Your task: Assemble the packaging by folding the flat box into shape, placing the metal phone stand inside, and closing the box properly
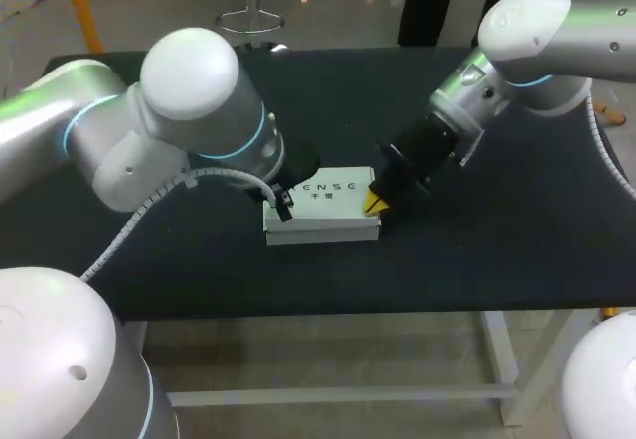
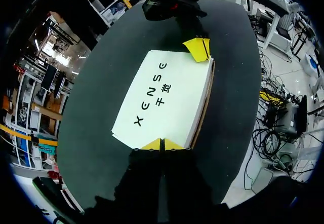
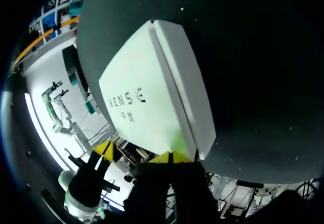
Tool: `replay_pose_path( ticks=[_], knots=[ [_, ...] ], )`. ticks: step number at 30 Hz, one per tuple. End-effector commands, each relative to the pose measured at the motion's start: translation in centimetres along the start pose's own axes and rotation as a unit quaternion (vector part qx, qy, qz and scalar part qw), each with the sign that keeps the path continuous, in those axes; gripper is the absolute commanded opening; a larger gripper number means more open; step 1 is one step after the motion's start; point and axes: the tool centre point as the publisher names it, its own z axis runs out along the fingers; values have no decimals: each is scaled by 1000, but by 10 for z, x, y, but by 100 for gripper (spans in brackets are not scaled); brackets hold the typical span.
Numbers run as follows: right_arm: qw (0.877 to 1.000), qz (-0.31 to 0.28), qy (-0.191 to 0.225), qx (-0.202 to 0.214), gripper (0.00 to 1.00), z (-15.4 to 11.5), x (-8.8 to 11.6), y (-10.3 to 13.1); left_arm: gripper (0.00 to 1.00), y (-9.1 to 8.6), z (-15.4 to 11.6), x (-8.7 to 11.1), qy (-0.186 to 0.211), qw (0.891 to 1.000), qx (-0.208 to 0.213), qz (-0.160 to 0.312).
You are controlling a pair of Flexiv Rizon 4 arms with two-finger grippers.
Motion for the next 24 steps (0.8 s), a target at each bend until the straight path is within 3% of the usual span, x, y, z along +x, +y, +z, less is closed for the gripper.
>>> replay_pose_path(
  ticks=[1,24],
  knots=[
    [1000,0,-1,2,0,3,1,2,0,7,11,-5,15,998,60,0],
    [1000,8,0,7,0,8,-4,4,0,22,26,12,32,998,62,-4]
  ],
)
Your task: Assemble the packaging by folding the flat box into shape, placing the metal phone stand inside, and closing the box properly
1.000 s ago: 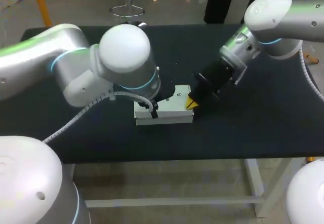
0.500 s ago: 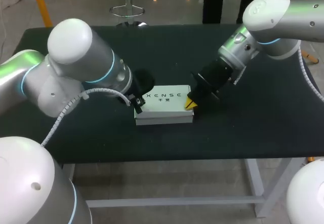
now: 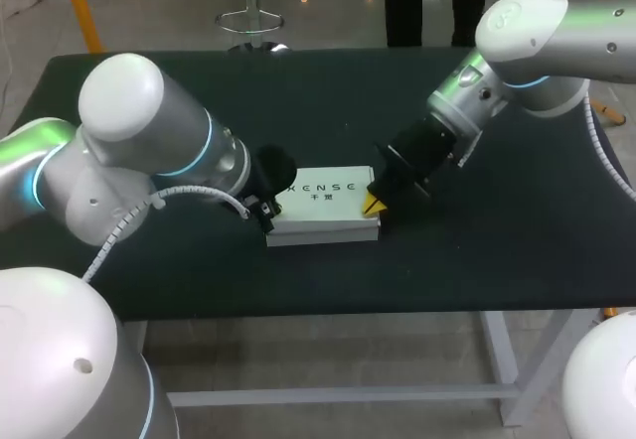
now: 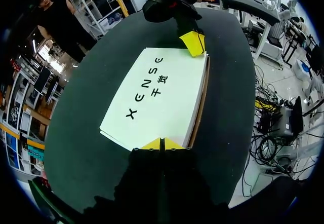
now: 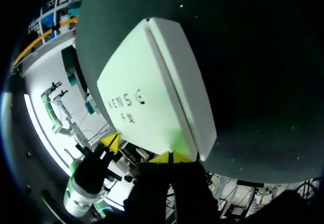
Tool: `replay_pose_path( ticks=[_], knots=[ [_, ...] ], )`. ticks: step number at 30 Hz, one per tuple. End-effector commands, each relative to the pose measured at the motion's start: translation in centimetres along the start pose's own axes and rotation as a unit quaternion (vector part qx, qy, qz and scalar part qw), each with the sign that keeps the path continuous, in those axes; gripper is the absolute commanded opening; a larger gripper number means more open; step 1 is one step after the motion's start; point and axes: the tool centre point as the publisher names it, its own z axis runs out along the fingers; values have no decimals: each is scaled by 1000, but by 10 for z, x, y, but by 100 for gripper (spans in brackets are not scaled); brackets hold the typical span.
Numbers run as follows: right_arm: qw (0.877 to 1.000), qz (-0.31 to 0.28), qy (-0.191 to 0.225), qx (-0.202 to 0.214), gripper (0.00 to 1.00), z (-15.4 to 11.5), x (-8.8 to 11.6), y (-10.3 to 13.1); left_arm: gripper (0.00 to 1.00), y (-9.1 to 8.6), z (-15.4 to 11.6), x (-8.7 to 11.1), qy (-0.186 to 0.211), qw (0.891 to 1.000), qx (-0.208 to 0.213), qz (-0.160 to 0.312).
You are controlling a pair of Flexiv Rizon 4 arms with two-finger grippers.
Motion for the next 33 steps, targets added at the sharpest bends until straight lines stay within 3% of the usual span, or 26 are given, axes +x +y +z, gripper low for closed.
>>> replay_pose_path(
  ticks=[1,16,24,33],
  knots=[
    [1000,4,2,6,0,5,-4,6,0,5,9,4,-1,1000,1,0],
    [1000,24,8,17,0,9,-14,17,0,11,27,10,20,1000,8,-6],
    [999,28,11,18,0,10,-17,19,0,9,21,11,15,1000,10,-5],
    [1000,-8,13,-8,0,-6,1,-3,0,-3,3,9,-6,1000,18,14]
  ],
)
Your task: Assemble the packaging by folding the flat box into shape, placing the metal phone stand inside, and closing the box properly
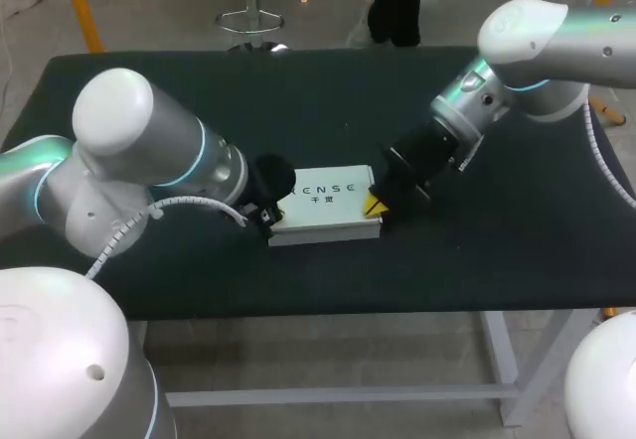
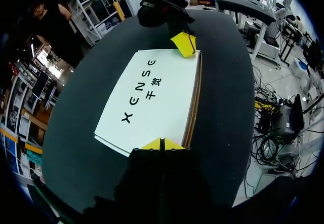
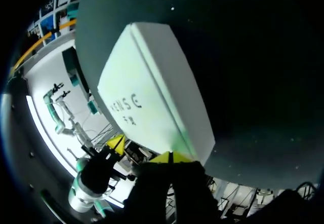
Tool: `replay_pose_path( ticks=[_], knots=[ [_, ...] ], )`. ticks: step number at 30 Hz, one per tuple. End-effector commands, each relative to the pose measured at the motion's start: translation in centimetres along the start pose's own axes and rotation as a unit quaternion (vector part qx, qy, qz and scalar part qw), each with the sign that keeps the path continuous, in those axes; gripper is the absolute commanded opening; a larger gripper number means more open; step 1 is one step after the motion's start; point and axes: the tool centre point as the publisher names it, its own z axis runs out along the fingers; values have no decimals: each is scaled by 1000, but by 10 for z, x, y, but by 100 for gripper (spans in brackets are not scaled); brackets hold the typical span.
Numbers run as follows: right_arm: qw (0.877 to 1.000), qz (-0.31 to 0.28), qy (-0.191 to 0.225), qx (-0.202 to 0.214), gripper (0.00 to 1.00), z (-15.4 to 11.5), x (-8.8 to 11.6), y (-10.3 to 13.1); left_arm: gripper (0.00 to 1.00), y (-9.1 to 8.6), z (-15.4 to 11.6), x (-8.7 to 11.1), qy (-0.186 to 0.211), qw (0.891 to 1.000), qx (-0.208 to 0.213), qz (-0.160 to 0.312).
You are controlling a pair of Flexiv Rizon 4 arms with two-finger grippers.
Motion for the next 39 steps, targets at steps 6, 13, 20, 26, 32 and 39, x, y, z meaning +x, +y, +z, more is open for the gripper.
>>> replay_pose_path(
  ticks=[6,13,20,26,32,39],
  knots=[
    [1000,-9,-2,-15,0,-3,4,-10,0,-6,-2,2,-7,1000,-7,6],
    [1000,17,2,5,0,7,-9,6,0,1,12,1,11,1000,-12,-3],
    [1000,23,4,10,0,8,-13,8,0,4,14,3,17,1000,-11,-9],
    [1000,-6,8,-13,0,-9,0,-13,0,-9,-10,6,-3,1000,-5,-2],
    [998,-41,20,-47,8,-34,15,-31,94,-29,-38,11,-9,999,-28,-29],
    [990,-88,39,-99,100,-63,18,-44,100,-46,-56,24,8,994,-77,-76]
  ],
)
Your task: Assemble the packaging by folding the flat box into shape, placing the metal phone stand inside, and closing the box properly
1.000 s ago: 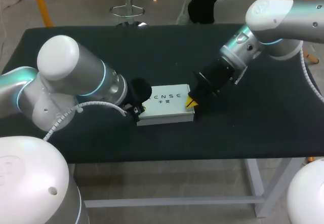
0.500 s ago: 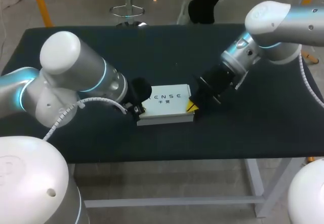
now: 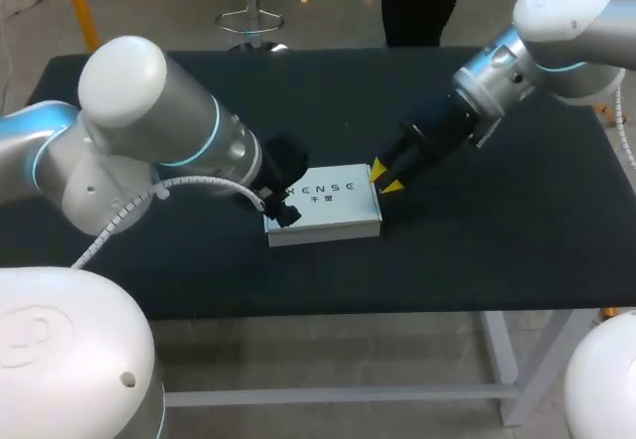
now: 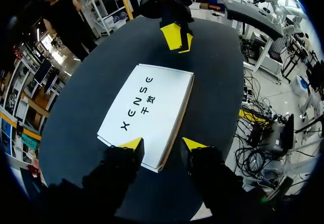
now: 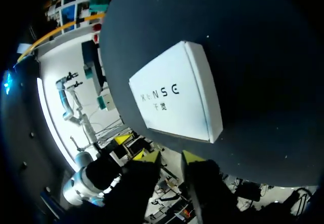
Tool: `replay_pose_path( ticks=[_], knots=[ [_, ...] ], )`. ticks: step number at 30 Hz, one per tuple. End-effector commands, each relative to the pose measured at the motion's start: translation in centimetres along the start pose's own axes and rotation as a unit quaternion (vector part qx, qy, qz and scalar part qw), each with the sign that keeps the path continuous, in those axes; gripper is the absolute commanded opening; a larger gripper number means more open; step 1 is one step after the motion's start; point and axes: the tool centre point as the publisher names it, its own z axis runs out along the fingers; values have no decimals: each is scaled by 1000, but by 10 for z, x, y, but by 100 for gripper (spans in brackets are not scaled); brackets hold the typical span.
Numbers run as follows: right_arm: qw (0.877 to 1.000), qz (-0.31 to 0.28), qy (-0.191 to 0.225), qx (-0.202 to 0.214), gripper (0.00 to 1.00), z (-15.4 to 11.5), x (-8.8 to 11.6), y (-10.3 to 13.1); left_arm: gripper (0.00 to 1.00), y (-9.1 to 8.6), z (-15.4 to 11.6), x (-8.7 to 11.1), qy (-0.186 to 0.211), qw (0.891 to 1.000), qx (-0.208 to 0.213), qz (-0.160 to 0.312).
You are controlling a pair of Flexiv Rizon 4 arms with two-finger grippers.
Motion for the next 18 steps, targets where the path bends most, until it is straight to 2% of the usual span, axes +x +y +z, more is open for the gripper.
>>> replay_pose_path(
  ticks=[1,5,10,13,15,18],
  knots=[
    [997,-23,7,-68,100,-21,-2,-22,100,-12,-18,11,0,997,-70,-21],
    [993,-52,15,-105,100,-38,-2,-29,100,-15,-28,24,12,995,-91,-47],
    [982,-78,18,-171,100,-56,-5,-35,100,-18,-34,37,27,988,-120,-95],
    [966,-58,28,-252,100,-69,-8,-37,100,-18,-34,43,36,981,-147,-121],
    [966,-58,28,-252,100,-69,-8,-37,100,-16,-32,48,-4,971,-194,-137],
    [966,-58,28,-252,100,-69,-8,-37,100,-16,-32,48,-4,971,-194,-137]
  ],
)
